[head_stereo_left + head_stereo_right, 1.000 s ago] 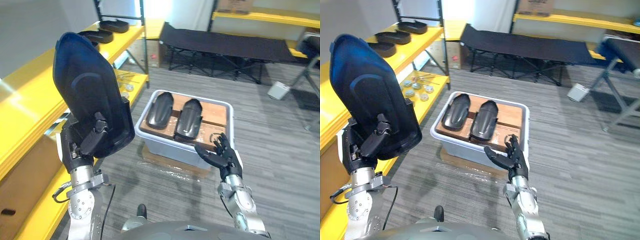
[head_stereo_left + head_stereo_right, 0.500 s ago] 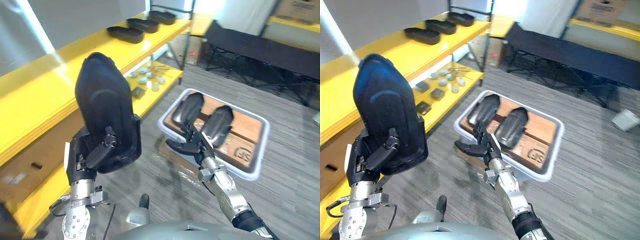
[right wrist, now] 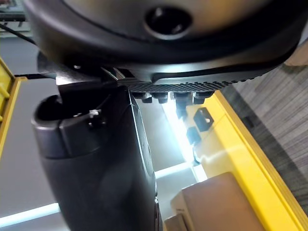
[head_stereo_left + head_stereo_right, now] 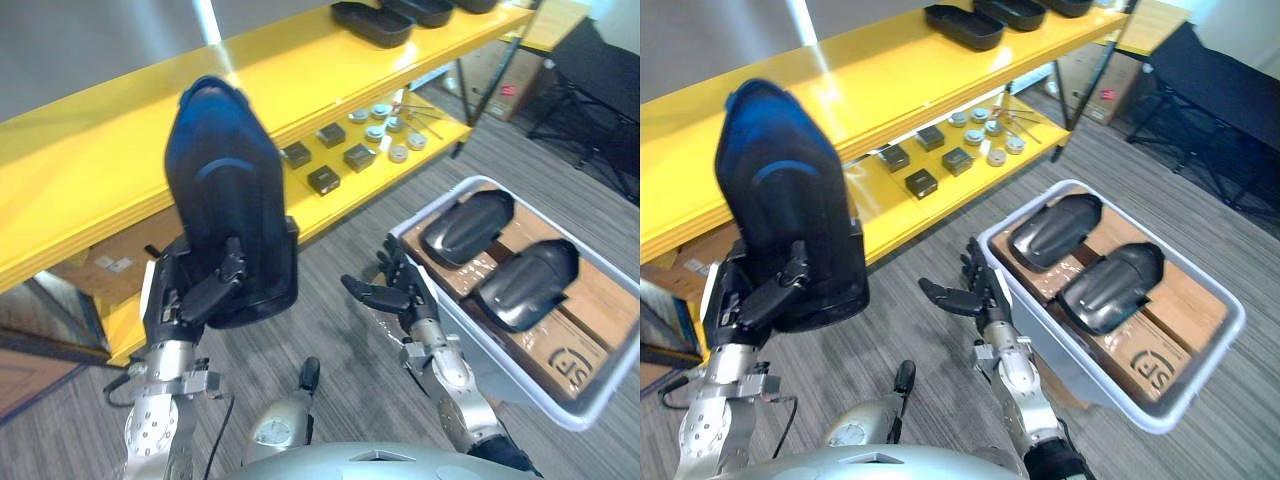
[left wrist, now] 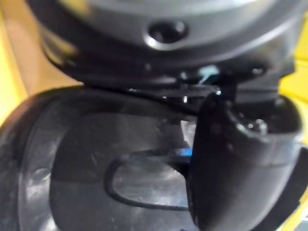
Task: Walk over and take three plastic housings, then place them on the shelf
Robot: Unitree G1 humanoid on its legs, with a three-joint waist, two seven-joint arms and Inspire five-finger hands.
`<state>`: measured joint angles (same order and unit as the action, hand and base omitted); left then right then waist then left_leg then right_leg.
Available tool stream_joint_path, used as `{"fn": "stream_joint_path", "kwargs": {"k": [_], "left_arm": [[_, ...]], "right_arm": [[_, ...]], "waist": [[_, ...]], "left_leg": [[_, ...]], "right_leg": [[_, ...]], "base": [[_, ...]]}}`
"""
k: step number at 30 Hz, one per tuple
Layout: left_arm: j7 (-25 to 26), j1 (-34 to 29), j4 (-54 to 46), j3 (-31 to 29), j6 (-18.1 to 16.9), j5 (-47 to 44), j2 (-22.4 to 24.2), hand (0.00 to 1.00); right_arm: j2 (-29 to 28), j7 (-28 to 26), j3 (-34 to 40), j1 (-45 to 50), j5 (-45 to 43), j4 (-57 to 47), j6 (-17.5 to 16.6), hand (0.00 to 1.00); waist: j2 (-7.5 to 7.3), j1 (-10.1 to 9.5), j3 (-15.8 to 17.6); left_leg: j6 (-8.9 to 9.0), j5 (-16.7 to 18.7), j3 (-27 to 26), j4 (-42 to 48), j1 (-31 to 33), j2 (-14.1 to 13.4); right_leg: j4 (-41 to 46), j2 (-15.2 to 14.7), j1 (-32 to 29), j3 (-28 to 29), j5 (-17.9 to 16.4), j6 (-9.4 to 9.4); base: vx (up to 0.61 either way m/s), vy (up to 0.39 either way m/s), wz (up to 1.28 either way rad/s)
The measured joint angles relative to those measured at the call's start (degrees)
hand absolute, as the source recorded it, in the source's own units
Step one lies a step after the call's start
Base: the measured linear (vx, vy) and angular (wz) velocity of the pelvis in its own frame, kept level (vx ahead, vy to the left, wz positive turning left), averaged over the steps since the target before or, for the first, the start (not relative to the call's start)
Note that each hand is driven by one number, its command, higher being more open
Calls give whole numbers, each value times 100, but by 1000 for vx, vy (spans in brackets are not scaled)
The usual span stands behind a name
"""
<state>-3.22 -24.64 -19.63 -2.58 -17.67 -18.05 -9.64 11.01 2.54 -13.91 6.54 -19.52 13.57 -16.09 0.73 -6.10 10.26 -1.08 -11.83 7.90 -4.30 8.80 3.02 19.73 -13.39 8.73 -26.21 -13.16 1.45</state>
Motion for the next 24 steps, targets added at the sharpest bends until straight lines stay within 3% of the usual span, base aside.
{"fn": "stream_joint_path", "kwargs": {"k": [2, 8, 11, 13, 14, 15, 16, 18, 20, 21, 22, 24], "left_arm": [[111, 11, 0, -8, -20, 0, 7, 0], [332, -81, 213, 15, -83, -5, 88, 0], [364, -49, 226, 113, -191, 20, 81, 0], [429, 35, 362, 178, -332, 53, 67, 0], [520, 34, 374, 135, -362, 50, 64, 0], [599, -3, 387, 94, -362, 52, 65, 0], [707, 65, 434, 33, -361, 48, 102, 0], [809, 99, 444, -67, -360, 49, 166, 0], [816, 173, 443, -193, -358, 55, 236, 0], [795, 220, 430, -296, -359, 70, 234, 0], [802, 287, 417, -402, -358, 71, 235, 0], [852, 300, 386, -477, -359, 67, 224, 0]], "right_arm": [[-1, -100, 105, 48, -14, -14, -137, 100], [3, -251, 314, -32, -127, -335, -473, 100], [29, -194, 367, -111, -130, -337, -587, 100], [45, -169, 489, -202, -163, -326, -594, 100], [29, -161, 547, -335, -161, -332, -610, 100], [22, -145, 565, -397, -162, -333, -630, 100], [1, -127, 624, -512, -163, -333, -684, 100], [-7, -87, 648, -671, -159, -333, -729, 100], [-93, -44, 667, -731, -162, -329, -736, 100], [-192, -48, 668, -733, -160, -333, -753, 100], [-321, -58, 664, -733, -147, -336, -801, 100], [-428, -85, 666, -731, -112, -343, -805, 100]], "waist": [[-48, -36, 32], [27, -114, 335], [64, -130, 640], [-41, -148, 835], [-83, -178, 962], [-81, -203, 963], [-178, -228, 999], [-169, -290, 1005], [-114, -295, 990], [-109, -291, 987], [-112, -279, 980], [-99, -208, 973]], "left_leg": [[-31, -78, 75, -1, 15, -7], [83, -293, 417, -42, 412, 166], [66, -292, 90, 14, 597, 129], [6, 151, -424, 515, 896, 78], [-163, 337, -775, 1407, 1165, 23], [-62, 647, -901, 1772, 1193, -7], [-107, 824, -963, 2017, 1225, 60], [-190, 1057, -1091, 2424, 1330, 62], [-291, 1283, -1083, 2658, 1245, 50], [-294, 1455, -1051, 2593, 1074, 48], [-324, 1498, -998, 2340, 780, 58], [-337, 1470, -903, 1948, 417, 66]], "right_leg": [[217, -39, -88, -1, -40, 59], [42, -10, -149, -201, -457, 445], [-171, 96, -66, -316, -674, 611], [-204, -69, -83, -460, -719, 575], [-146, -131, -74, -430, -758, 595], [-48, -148, -67, -382, -822, 634], [58, -317, -48, -339, -865, 649], [107, -355, 50, -310, -719, 754], [522, -434, 22, -291, -416, 570], [914, -477, -92, -149, -149, 307], [1613, -567, -394, 203, 378, 55], [2080, -503, -675, 479, 213, 168]], "base": [[56, -86, 53], [-2, -94, 36], [-104, -57, 44], [-87, 43, 33], [11, 57, -7], [60, 65, -10], [76, 82, -10], [131, 124, -18], [195, 172, -8], [141, 185, -4], [169, 202, -3], [133, 122, 7]]}}
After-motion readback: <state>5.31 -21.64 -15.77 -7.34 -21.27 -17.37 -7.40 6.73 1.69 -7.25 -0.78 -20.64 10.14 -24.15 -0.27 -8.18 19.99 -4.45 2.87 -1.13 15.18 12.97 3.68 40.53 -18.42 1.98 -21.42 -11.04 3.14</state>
